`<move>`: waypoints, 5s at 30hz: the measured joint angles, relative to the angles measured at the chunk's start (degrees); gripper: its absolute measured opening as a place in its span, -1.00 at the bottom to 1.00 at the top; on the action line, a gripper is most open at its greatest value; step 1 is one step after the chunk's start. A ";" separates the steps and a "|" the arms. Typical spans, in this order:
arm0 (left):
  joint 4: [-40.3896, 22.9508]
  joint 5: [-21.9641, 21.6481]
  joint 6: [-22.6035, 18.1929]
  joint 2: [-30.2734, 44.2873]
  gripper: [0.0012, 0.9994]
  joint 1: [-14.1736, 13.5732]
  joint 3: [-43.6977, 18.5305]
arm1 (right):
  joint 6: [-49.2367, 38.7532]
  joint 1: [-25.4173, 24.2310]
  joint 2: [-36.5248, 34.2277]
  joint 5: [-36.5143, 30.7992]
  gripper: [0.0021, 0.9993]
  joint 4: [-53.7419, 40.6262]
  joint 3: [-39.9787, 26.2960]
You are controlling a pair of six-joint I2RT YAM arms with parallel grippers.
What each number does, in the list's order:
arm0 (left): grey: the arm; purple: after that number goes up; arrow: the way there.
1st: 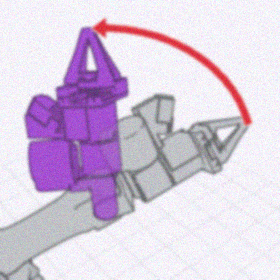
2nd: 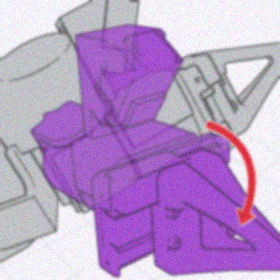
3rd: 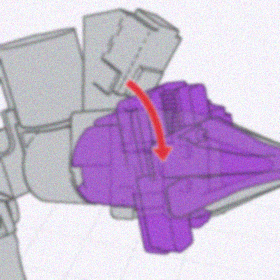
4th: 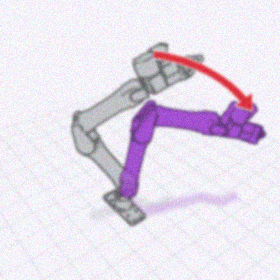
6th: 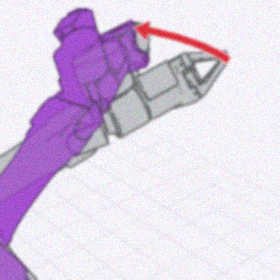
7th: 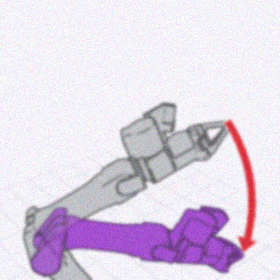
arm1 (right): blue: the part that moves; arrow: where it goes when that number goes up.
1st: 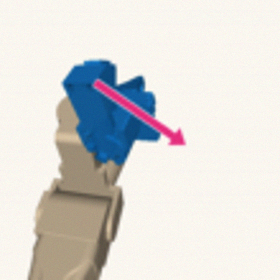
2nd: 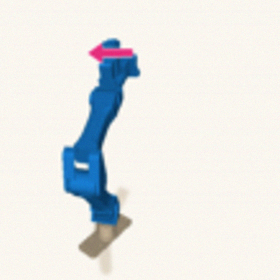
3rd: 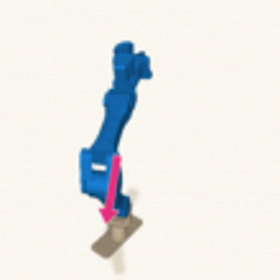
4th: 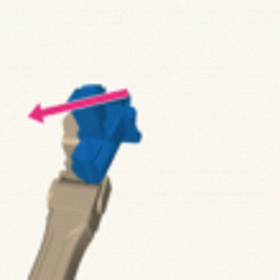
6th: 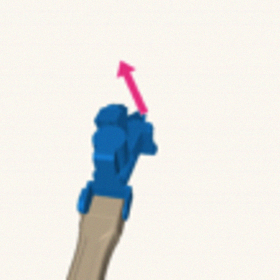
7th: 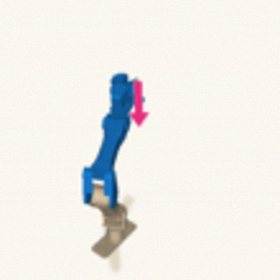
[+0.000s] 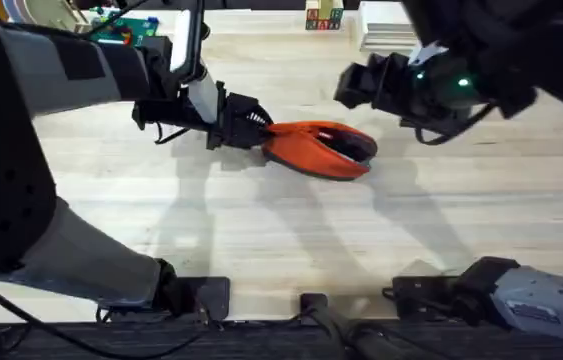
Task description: Unzip the bag, pick up the pens from the table one at a time and place them inside, then zip the bag closed.
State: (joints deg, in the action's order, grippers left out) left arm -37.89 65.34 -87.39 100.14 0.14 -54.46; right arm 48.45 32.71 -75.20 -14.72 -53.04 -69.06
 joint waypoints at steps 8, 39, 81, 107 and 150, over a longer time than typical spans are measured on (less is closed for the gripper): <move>0.00 0.00 0.02 0.00 -0.92 0.00 0.00 | -2.66 0.00 4.25 4.48 0.99 -0.16 0.00; -1.51 -2.58 0.43 -0.38 0.99 0.00 0.00 | -3.33 0.00 5.50 5.37 1.00 -0.19 0.00; -17.20 -20.22 0.37 -31.19 0.99 0.00 0.00 | -10.62 0.00 5.49 20.89 0.99 9.68 6.78; -17.20 -20.24 0.37 -31.19 0.99 0.00 0.00 | -4.47 0.00 5.42 28.07 0.99 39.58 26.38; -17.20 -21.70 0.37 -31.19 0.99 0.00 0.00 | -5.67 -0.26 1.66 33.66 0.99 56.20 27.26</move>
State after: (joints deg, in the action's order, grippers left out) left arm -55.09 43.64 -87.02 68.95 0.14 -54.46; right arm 42.78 32.45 -73.54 18.94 3.16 -41.80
